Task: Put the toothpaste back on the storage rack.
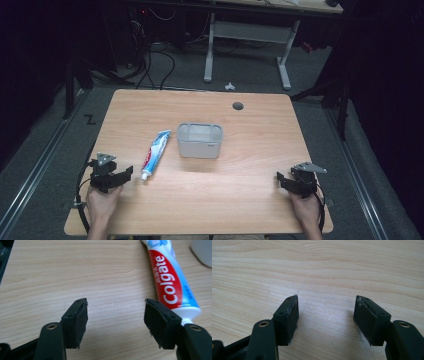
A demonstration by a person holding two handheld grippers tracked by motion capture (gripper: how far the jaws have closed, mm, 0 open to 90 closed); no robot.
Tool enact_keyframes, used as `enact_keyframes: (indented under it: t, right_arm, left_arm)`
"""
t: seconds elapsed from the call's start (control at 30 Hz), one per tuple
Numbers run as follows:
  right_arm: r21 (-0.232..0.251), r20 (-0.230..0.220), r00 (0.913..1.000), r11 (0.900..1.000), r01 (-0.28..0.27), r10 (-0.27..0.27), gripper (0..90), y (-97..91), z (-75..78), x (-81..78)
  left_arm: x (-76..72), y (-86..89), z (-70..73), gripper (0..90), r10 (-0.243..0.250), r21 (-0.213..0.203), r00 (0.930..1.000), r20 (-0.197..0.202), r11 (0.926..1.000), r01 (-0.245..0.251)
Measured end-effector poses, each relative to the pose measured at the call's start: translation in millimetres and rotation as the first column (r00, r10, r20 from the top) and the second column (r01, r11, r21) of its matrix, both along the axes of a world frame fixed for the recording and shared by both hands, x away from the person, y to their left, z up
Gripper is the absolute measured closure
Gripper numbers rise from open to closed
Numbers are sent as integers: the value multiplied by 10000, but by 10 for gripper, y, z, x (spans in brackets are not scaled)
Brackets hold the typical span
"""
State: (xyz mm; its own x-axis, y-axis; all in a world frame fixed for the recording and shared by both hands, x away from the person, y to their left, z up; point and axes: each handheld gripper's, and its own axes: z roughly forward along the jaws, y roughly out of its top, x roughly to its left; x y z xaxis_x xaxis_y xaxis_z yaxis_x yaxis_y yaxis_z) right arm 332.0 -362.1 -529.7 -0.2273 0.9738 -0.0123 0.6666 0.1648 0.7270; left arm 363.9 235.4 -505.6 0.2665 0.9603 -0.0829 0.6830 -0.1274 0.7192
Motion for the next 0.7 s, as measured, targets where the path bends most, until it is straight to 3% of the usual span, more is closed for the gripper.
enact_keyframes:
  t: [0.37,0.7]
  right_arm:
    - [-9,-9,10000,10000,-19,19,366,2,0,-1]
    - [-27,7,10000,10000,-85,85,360,1,-1,-2]
  left_arm:
    - [24,-215,211,352,-799,212,9967,-132,9966,802]
    - [122,-394,270,347,-1276,321,9912,-361,9912,1287]
